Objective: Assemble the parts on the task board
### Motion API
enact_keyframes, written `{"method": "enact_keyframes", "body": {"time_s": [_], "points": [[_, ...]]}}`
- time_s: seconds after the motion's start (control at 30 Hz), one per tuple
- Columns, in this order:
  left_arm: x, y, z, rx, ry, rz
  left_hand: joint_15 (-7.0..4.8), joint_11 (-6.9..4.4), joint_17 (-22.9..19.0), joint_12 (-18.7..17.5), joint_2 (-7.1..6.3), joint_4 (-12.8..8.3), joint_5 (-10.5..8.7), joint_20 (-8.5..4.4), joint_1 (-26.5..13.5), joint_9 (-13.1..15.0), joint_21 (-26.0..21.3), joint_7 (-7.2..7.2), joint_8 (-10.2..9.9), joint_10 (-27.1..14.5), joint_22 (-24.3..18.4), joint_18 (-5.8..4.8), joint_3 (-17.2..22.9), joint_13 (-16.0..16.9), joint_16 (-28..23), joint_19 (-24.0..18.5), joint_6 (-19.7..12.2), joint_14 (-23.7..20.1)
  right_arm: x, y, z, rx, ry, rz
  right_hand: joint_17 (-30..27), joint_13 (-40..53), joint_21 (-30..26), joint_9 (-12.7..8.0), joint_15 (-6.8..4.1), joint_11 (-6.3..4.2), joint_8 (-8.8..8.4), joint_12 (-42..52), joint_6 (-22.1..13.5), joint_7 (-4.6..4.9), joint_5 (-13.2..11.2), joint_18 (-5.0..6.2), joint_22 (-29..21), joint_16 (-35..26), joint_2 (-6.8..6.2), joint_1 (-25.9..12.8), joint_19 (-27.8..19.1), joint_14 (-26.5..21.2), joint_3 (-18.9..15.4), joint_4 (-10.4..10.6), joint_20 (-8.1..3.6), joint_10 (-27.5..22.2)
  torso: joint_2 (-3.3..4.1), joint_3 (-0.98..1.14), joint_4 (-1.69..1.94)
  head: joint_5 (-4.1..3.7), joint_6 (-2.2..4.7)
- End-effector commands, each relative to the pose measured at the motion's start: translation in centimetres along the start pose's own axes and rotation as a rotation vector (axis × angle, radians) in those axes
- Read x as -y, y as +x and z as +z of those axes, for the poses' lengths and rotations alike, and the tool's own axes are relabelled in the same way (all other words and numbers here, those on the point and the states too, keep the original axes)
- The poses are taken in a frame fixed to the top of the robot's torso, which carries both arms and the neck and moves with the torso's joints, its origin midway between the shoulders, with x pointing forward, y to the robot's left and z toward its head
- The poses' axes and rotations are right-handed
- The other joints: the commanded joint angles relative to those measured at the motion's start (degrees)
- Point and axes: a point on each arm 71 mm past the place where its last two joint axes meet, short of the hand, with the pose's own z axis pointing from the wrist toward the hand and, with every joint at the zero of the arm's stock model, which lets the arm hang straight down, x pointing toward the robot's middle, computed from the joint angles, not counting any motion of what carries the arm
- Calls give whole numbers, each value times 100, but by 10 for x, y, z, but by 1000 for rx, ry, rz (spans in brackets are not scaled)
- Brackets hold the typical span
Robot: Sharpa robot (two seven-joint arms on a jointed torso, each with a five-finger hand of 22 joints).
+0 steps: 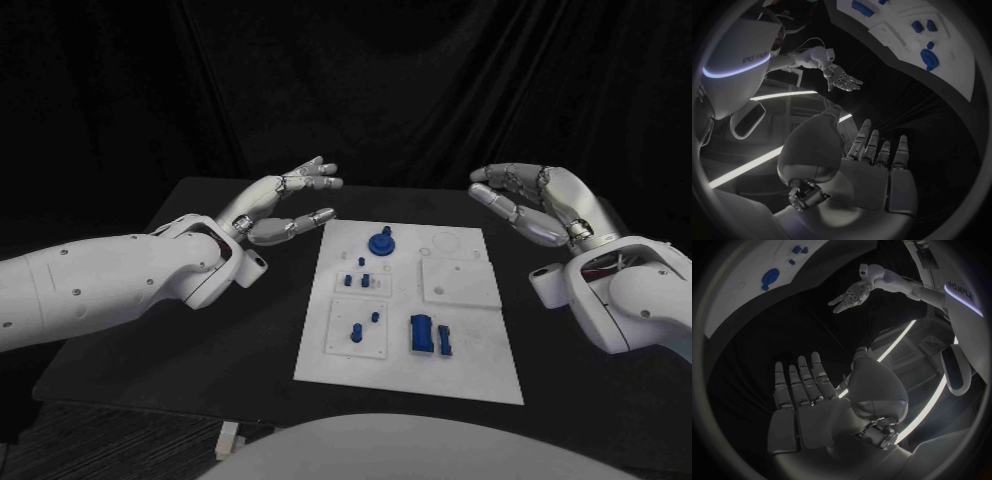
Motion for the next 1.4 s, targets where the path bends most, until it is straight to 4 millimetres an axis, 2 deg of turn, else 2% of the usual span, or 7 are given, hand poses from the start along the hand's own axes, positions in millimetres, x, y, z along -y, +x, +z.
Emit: {"method": "enact_keyframes", "body": {"time_s": [0.03, 0.1, 0.13, 0.27, 0.33, 0.93, 1.4], "points": [[4, -3, 4, 28, 76, -220, 17, -85, -71, -136, 168, -15, -213, 86, 26, -25, -25, -152, -95, -223, -491, 6, -343, -23, -94, -102, -374, -69, 2, -2, 1, -8, -9, 191, -163, -257, -70, -296, 12, 10, -133, -50, -82, -186, -29, -67, -859, -71, 60, -99, -746, -462, 15, 14, 108, -305, -50, -7, -9, -11, -1], [2, -2, 5, 25, 75, -238, 28, -149, -76, -176, 293, 6, -326, 132, 28, -40, -31, -173, -109, -312, -655, 78, -633, -37, -100, -108, -525, -76, 3, -1, 1, -17, -7, 209, -215, -467, -99, -604, 55, -22, -273, -70, -336, -272, -27, -54, -1187, -78, 83, -112, -958, -563, 6, 22, 136, -557, -56, -7, -8, -14, -1], [-5, -1, 3, 8, -33, -90, -352, 106, -76, -475, 81, -500, -707, -329, -1943, -284, -129, -138, -347, -468, -992, -476, -272, -244, -100, -178, -1225, -76, 4, -2, 1, 3, 8, 79, -464, -935, -212, -1077, -260, -324, -449, -291, -1197, -515, -305, -442, -1343, -264, -153, -1692, -1028, -879, 332, -498, -373, -1156, -27, -4, -3, -9, 0], [-5, 1, 6, 27, -40, -102, -352, 106, -76, -1265, 81, -1105, -1246, -857, -4279, -284, -129, -138, -347, -988, -1530, -476, -272, -244, -100, -178, -2179, -76, 5, -1, 2, 10, 16, 94, -464, -1648, -212, -1851, -959, -1058, -1026, -896, -2400, -515, -305, -442, -2162, -264, -153, -3644, -1505, -1362, 1105, -1097, -961, -2061, -26, -4, 0, -39, 57], [-4, 2, 8, 48, -48, -116, -352, 106, -76, -1265, 81, -1669, -1725, -1339, -4982, -284, -129, -138, -347, -988, -1998, -476, -272, -244, -100, -178, -2442, -76, 6, 0, 4, 17, 24, 111, -464, -1853, -212, -2074, -959, -1058, -1026, -896, -2751, -515, -305, -442, -2162, -264, -153, -4229, -1505, -1810, 1105, -1661, -1523, -2316, -23, -4, 3, -71, 119], [1, 40, 54, 446, -338, -463, -352, 106, -76, -1265, 81, -1669, -1725, -1339, -6513, -284, -129, -138, -347, -988, -1998, -476, -272, -244, -100, -178, -3020, -76, 35, 36, 34, 218, 247, 510, -464, -2290, -212, -2547, -959, -1058, -1026, -896, -3488, -515, -305, -442, -2162, -264, -153, -5450, -1505, -1810, 1105, -1661, -1523, -2873, 21, -3, 70, -739, 1408], [2, 49, 59, 499, -410, -530, -352, 106, -76, -1265, 81, -1669, -1725, -1339, -6513, -284, -129, -138, -347, -988, -1998, -476, -272, -244, -100, -178, -3020, -76, 44, 47, 39, 276, 315, 611, -464, -2290, -212, -2547, -959, -1058, -1026, -896, -3488, -515, -305, -442, -2162, -264, -153, -5450, -1505, -1810, 1105, -1661, -1523, -2873, 26, -3, 78, -819, 1561]]}}
